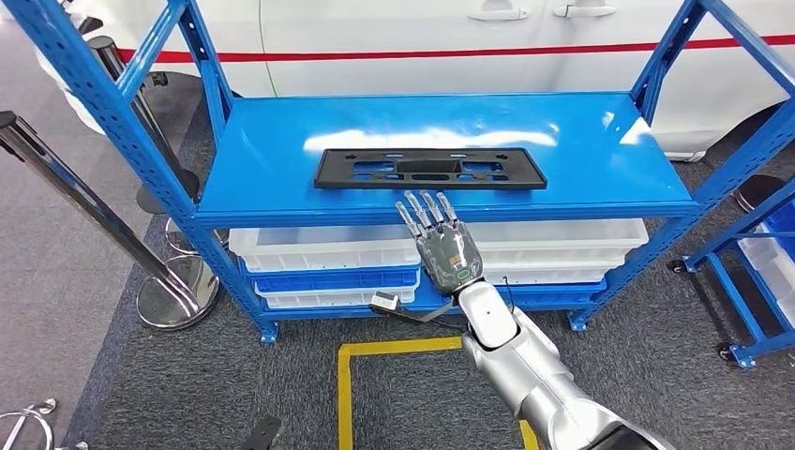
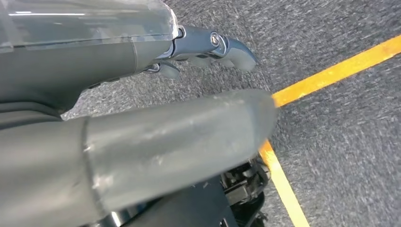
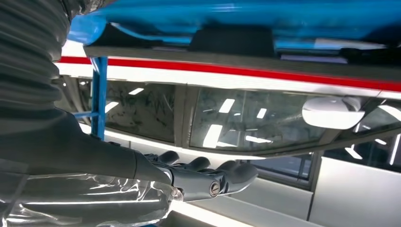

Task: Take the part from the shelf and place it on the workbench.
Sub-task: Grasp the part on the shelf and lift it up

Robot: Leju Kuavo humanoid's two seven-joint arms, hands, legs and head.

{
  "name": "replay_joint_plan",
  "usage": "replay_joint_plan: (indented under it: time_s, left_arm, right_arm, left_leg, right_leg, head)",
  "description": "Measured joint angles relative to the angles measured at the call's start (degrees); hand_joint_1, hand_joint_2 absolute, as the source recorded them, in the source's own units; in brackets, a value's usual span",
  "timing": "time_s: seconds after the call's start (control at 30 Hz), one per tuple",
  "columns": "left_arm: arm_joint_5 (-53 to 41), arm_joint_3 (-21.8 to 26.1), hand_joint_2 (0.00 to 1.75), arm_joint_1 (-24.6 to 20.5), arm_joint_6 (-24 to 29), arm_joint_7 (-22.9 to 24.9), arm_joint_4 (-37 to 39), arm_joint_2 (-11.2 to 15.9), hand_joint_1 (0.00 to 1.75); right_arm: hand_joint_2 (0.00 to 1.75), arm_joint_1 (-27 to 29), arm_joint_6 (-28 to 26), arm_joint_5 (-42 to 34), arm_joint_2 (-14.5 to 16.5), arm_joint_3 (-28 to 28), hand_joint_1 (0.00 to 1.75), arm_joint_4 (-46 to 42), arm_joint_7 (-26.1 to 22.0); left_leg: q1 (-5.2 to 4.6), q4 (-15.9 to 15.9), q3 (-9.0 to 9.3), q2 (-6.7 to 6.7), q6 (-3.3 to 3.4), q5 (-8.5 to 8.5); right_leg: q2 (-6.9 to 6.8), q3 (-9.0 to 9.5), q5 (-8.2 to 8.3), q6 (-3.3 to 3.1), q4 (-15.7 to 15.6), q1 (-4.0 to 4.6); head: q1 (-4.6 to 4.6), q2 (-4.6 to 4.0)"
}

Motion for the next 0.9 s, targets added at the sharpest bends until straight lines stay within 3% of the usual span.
replay_joint_plan:
  time_s: [0.07,0.13,0.17,0.2,0.27,0.33,0.47,0.53,0.63,0.67,0.7,0.73,0.77,0.83,0.9]
  left_arm:
    - [0.00,0.00,0.00,-0.10,0.00,-0.01,0.00,0.00,0.00]
    - [0.01,0.00,0.00,-0.13,0.01,-0.01,-0.01,0.01,0.00]
    - [0.02,0.00,0.00,-0.12,0.03,-0.01,-0.02,0.03,0.00]
    - [0.03,0.00,0.00,-0.09,0.04,-0.01,-0.02,0.03,0.00]
    - [0.04,0.00,0.00,-0.07,0.07,-0.01,-0.02,0.04,0.00]
    - [0.04,0.00,0.00,-0.16,0.07,-0.01,-0.02,0.03,0.00]
    - [0.09,0.00,0.00,-0.29,0.10,-0.01,-0.08,0.07,0.00]
    - [0.12,0.00,0.00,-0.34,0.13,-0.03,-0.17,0.09,0.00]
    - [0.13,0.00,0.00,-0.22,0.13,-0.03,-0.21,0.09,0.00]
    - [0.13,0.00,0.00,-0.10,0.13,-0.02,-0.22,0.09,0.00]
    - [0.13,0.00,0.00,0.00,0.13,-0.02,-0.22,0.09,0.00]
    - [0.13,0.00,0.00,0.04,0.13,-0.01,-0.23,0.10,0.00]
    - [0.13,0.00,0.00,0.04,0.13,-0.01,-0.25,0.10,0.00]
    - [0.14,0.00,0.00,-0.07,0.13,-0.01,-0.29,0.16,0.00]
    - [0.15,0.00,0.00,-0.15,0.13,-0.03,-0.31,0.22,0.00]
  right_arm:
    - [1.75,-0.08,-0.01,0.00,-0.01,-0.56,0.00,0.07,-0.02]
    - [1.75,0.17,-0.01,0.00,-0.04,-0.99,0.00,0.27,-0.05]
    - [1.75,0.37,-0.01,0.01,-0.07,-1.21,0.00,0.45,-0.09]
    - [1.75,0.51,-0.01,0.02,-0.08,-1.39,0.00,0.67,-0.13]
    - [1.75,0.56,-0.01,0.05,-0.09,-1.69,0.00,1.12,-0.19]
    - [1.75,0.50,0.00,0.08,-0.07,-1.94,0.00,1.49,-0.16]
    - [1.75,0.61,-0.01,0.07,-0.09,-2.62,0.00,1.70,-0.02]
    - [1.75,0.56,-0.02,0.07,-0.09,-3.13,0.00,1.60,-0.04]
    - [1.75,0.67,-0.01,0.07,-0.10,-3.64,0.00,1.49,-0.12]
    - [1.75,0.81,-0.01,0.07,-0.11,-3.83,0.00,1.49,-0.14]
    - [1.75,0.92,-0.01,0.07,-0.11,-4.02,0.00,1.49,-0.16]
    - [1.75,0.99,-0.01,0.07,-0.11,-4.20,0.00,1.49,-0.18]
    - [1.75,1.01,-0.02,0.07,-0.11,-4.35,0.00,1.49,-0.18]
    - [1.75,0.94,-0.01,0.07,-0.13,-4.51,0.00,1.49,-0.17]
    - [1.75,0.98,-0.02,0.07,-0.13,-4.69,0.00,1.49,-0.16]
  left_leg:
    - [0.03,-0.22,0.57,0.03,0.60,-0.29]
    - [-0.04,-0.14,0.82,0.06,0.94,-0.69]
    - [-0.06,-0.07,0.98,0.03,0.97,-0.92]
    - [-0.06,0.04,1.20,0.00,0.93,-1.20]
    - [-0.06,0.27,1.83,-0.05,0.68,-1.87]
    - [-0.25,0.39,2.26,-0.08,0.16,-2.47]
    - [-0.37,0.21,2.91,0.00,-1.16,-3.27]
    - [-0.23,3.07,2.01,0.05,-1.76,-4.84]
    - [-0.03,14.30,-4.18,0.08,-2.29,-8.95]
    - [-0.01,16.65,-5.92,0.09,-2.36,-9.09]
    - [-0.01,16.75,-6.57,0.09,-2.33,-8.07]
    - [-0.02,14.41,-6.03,0.09,-2.17,-5.85]
    - [-0.06,10.43,-4.63,0.09,-1.87,-3.04]
    - [-0.34,2.86,-1.55,0.11,-1.00,0.44]
    - [-0.72,0.22,-0.41,0.11,-0.34,0.45]
  right_leg:
    - [0.00,-3.08,-2.33,0.35,5.89,-0.16]
    - [0.00,-7.46,-4.03,0.51,12.51,-0.23]
    - [-0.01,-8.75,-3.52,0.52,13.68,-0.25]
    - [-0.01,-9.04,-2.03,0.48,12.90,-0.26]
    - [-0.03,-6.90,2.71,0.18,6.30,-0.24]
    - [-0.01,-4.26,4.99,-0.20,0.23,0.01]
    - [0.33,-2.99,4.32,-1.27,-1.54,0.07]
    - [0.34,-2.14,4.08,-1.94,-2.00,-0.19]
    - [0.26,-1.36,3.37,-2.50,-2.02,-0.08]
    - [0.28,-1.12,3.10,-2.55,-1.98,-0.01]
    - [0.33,-0.85,2.85,-2.54,-1.95,0.05]
    - [0.39,-0.44,2.56,-2.50,-1.93,0.11]
    - [0.42,0.03,2.21,-2.41,-1.94,0.17]
    - [0.47,0.68,1.58,-2.06,-1.89,0.35]
    - [0.46,0.72,1.25,-1.51,-1.95,0.36]
  head:
    - [0.02,0.00]
    - [0.01,0.00]
    - [0.01,0.00]
    - [0.01,0.00]
    - [0.02,0.00]
    - [0.01,0.00]
    - [0.00,0.00]
    - [-0.02,0.00]
    - [-0.02,0.00]
    - [-0.02,0.00]
    - [-0.02,0.00]
    - [-0.03,0.00]
    - [-0.02,0.00]
    - [-0.01,0.00]
    - [0.00,0.00]
